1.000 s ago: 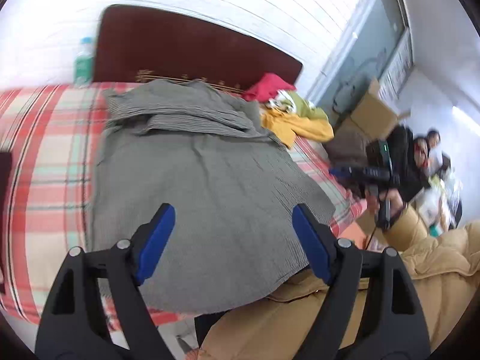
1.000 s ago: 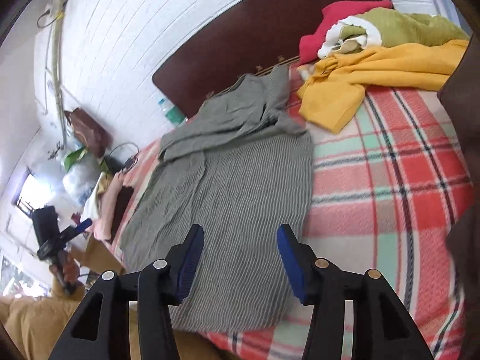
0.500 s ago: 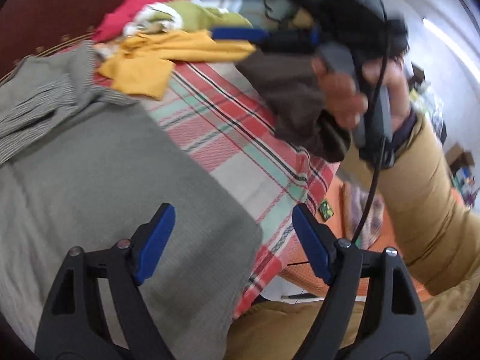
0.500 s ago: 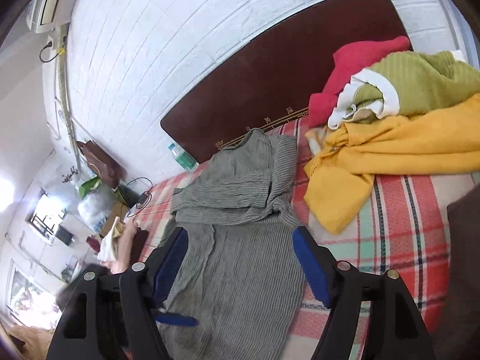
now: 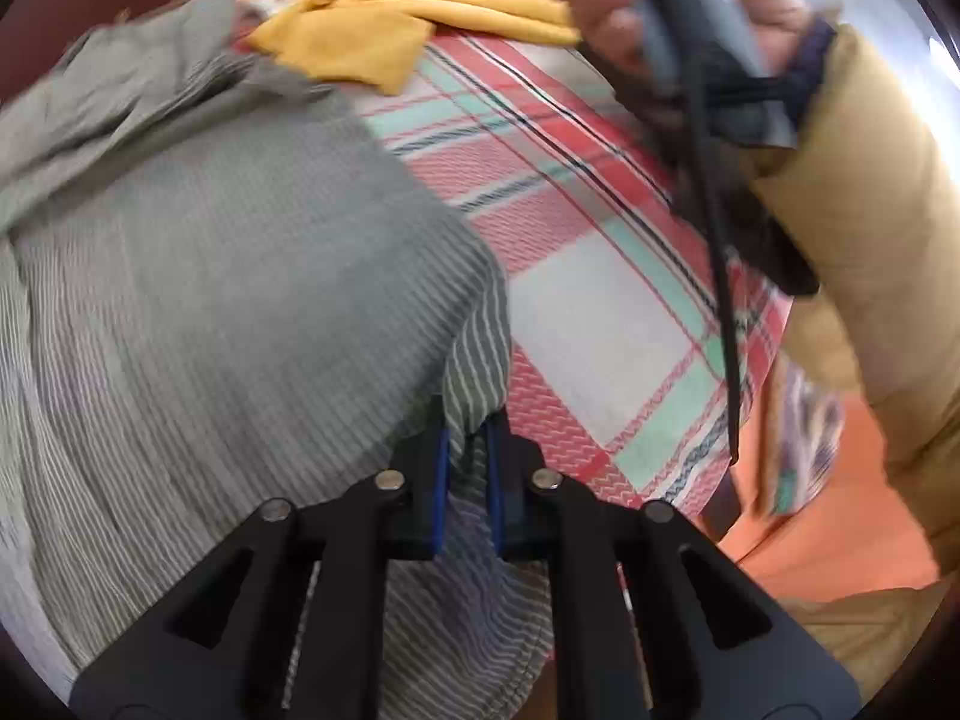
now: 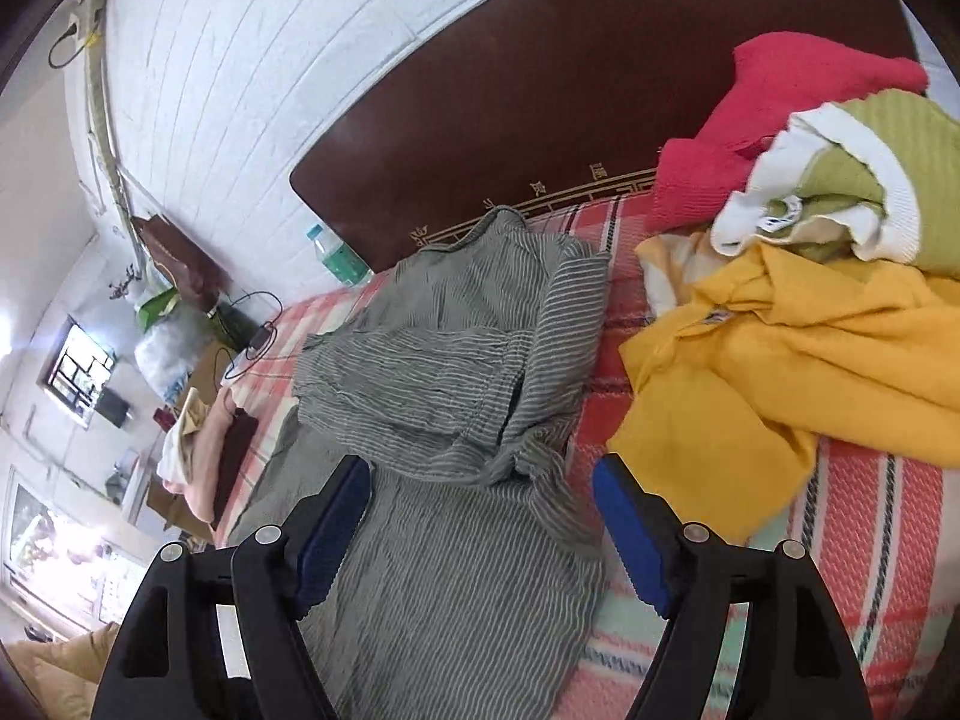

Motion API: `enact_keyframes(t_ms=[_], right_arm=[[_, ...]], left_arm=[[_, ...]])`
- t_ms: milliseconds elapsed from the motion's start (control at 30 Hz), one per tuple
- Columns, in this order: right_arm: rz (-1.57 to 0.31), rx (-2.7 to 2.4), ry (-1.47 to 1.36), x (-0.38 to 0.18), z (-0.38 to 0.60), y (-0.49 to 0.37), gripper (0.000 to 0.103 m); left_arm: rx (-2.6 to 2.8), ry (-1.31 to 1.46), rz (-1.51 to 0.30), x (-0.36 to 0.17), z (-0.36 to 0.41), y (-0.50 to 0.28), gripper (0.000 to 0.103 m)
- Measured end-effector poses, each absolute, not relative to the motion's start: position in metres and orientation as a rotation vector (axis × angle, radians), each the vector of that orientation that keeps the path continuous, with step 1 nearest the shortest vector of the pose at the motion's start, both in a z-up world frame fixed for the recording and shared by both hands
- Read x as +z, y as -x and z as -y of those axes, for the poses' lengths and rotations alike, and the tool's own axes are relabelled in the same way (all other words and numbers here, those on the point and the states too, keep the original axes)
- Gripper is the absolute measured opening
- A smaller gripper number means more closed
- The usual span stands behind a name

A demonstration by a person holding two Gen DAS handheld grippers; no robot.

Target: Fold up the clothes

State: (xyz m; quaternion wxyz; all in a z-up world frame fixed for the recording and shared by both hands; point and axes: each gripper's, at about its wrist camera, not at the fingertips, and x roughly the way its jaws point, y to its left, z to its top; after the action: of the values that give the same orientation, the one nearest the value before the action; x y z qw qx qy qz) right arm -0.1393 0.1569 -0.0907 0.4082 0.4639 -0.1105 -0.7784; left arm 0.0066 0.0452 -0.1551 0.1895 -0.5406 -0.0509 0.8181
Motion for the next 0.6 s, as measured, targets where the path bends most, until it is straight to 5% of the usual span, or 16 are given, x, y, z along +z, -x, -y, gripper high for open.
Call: enact_keyframes(t_ms=[267,333,400,600], right_arm=[[0.299,-1.915,-1.379,-0.146,-0.100,0.199,0.076],[0.294,-1.896,-1.401,-0.156,-0.093,0.204,0.055],[0.289,-1.890,-1.413,-0.159,-0.089,0.206,0.016],[0.399,-1.913,-1.316,-0.118,-0.087,0.205,0.010]], left_arm=[[2.170,1.475,0.608,-0.156,0.017,-0.013,0.011],[2.153,1.460,0.657,-0.157,0.027,-0.016,0.011],[2.131,1.436,0.710,-0.158,0.037,-0.019,0.011],[2.051,1.300,0.832,-0.147,0.067,-0.037,0.011]])
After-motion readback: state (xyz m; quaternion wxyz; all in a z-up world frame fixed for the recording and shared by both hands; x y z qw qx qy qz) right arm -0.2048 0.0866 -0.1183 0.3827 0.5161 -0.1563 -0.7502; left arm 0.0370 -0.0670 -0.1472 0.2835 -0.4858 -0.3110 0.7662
